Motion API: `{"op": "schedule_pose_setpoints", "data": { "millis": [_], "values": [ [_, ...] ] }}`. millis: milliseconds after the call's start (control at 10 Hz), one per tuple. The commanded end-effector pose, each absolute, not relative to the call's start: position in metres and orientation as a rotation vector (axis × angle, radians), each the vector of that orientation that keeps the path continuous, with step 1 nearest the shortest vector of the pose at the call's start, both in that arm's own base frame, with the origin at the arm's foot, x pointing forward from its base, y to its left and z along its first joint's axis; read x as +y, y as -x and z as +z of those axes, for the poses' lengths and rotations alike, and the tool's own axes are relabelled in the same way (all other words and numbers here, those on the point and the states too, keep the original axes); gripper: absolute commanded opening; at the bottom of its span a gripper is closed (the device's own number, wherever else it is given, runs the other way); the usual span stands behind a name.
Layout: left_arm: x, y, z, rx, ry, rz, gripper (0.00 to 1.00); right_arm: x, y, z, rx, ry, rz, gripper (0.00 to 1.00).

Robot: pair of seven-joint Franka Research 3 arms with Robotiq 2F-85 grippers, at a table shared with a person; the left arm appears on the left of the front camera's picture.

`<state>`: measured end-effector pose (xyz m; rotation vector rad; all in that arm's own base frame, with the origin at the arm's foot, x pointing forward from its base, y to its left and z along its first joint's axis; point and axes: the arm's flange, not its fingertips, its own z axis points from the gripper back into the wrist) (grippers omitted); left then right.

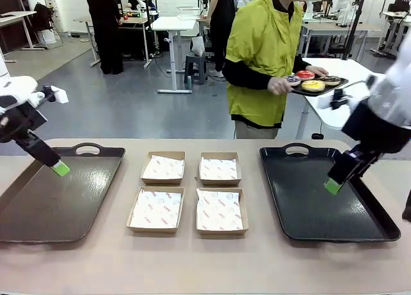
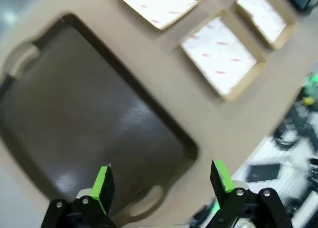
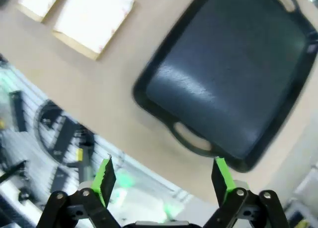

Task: Individually package the donuts and arrange them on the tray.
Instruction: Pick up one Paper togo box.

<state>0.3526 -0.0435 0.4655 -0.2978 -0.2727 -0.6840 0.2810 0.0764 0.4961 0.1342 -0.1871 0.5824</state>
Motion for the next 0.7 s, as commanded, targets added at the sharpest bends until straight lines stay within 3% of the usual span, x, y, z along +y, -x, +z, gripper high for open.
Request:
{"op": "schedule_pose_setpoints", "data": {
  "millis": [0,300,600],
  "values": [
    [-0.004,-0.382,0.474,-0.148,0.709,-0.491,1.00,0.018,-0.292,0.495,-0.167,-0.611,0.316,1.00],
    [0.037,-0.395,0.453,-0.028,0.846,-0.343,1.00,-0.053,-0.287,0.486,-0.210,-0.845,0.160,1.00],
    [0.106,-0.387,0.439,-0.071,0.951,-0.172,1.00,-0.119,-0.266,0.489,-0.323,-0.973,0.024,1.00]
  ]
}}
